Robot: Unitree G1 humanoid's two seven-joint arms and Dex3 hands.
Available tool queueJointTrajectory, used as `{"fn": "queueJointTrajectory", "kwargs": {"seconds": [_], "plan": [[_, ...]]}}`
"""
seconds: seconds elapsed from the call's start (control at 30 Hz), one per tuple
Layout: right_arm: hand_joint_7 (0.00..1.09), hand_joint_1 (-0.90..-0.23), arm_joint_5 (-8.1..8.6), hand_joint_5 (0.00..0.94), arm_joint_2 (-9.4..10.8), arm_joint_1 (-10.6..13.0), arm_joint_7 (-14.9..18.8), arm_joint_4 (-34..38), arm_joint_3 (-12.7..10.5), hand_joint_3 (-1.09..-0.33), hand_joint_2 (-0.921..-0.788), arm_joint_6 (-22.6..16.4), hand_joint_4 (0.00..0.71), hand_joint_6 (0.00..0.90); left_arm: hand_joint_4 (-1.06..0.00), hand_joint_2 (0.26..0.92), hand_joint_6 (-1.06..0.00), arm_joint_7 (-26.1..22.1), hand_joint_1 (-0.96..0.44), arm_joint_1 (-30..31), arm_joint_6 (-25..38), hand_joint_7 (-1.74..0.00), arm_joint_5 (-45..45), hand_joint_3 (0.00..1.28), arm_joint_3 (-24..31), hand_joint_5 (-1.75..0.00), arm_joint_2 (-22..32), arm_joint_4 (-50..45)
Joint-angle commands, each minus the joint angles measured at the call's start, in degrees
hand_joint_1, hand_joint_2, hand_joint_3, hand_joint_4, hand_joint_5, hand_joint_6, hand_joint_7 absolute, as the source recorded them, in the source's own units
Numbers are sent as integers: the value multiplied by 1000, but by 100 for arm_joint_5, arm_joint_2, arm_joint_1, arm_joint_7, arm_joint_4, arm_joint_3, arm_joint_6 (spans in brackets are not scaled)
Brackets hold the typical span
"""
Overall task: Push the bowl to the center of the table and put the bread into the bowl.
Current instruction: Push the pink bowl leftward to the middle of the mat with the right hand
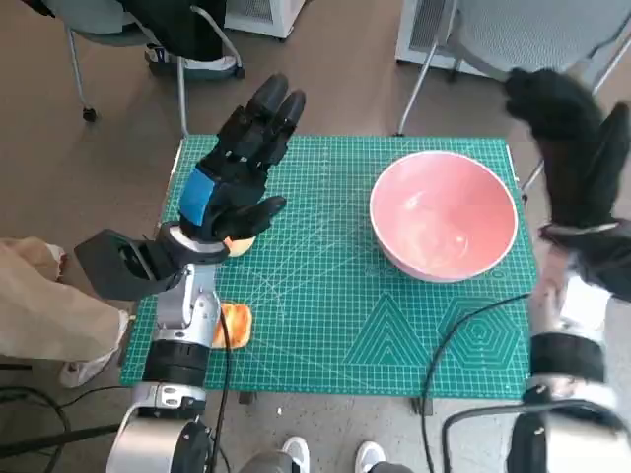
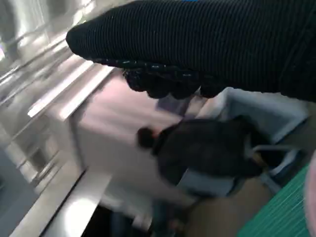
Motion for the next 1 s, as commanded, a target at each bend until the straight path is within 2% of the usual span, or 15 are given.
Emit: {"fn": "queueJointTrajectory", "kwargs": {"seconds": [0.03, 0.3, 0.47, 0.63, 1.0], "plan": [[407, -671, -186, 0, -158, -135, -402, 687, -76, -718, -921, 254, 201, 120, 1, 921, -156, -36, -621, 72, 14, -1, -81, 236, 61, 1, 20, -77], [336, -632, -414, 0, -280, -206, -897, 1160, -47, -741, -921, 620, 174, 140, 1, 921, -157, -42, -612, 122, 42, -2, -93, 230, 86, 1, 23, -138], [286, -588, -502, 0, -295, -176, -1028, 1301, -76, -808, -921, 881, 171, 175, -1, 921, -161, -21, -610, 163, 61, -4, -86, 229, 96, -1, 34, -220], [217, -569, -582, 3, -295, -147, -1149, 1441, -112, -837, -921, 1198, 167, 220, -2, 921, -162, -10, -601, 184, 63, -5, -77, 228, 119, -1, 47, -241], [169, -611, -613, 1, -237, -33, -1350, 1599, -205, -767, -921, 1769, 167, 246, -4, 921, -169, 19, -597, 235, 104, -9, -83, 229, 178, -1, 103, -283]]}}
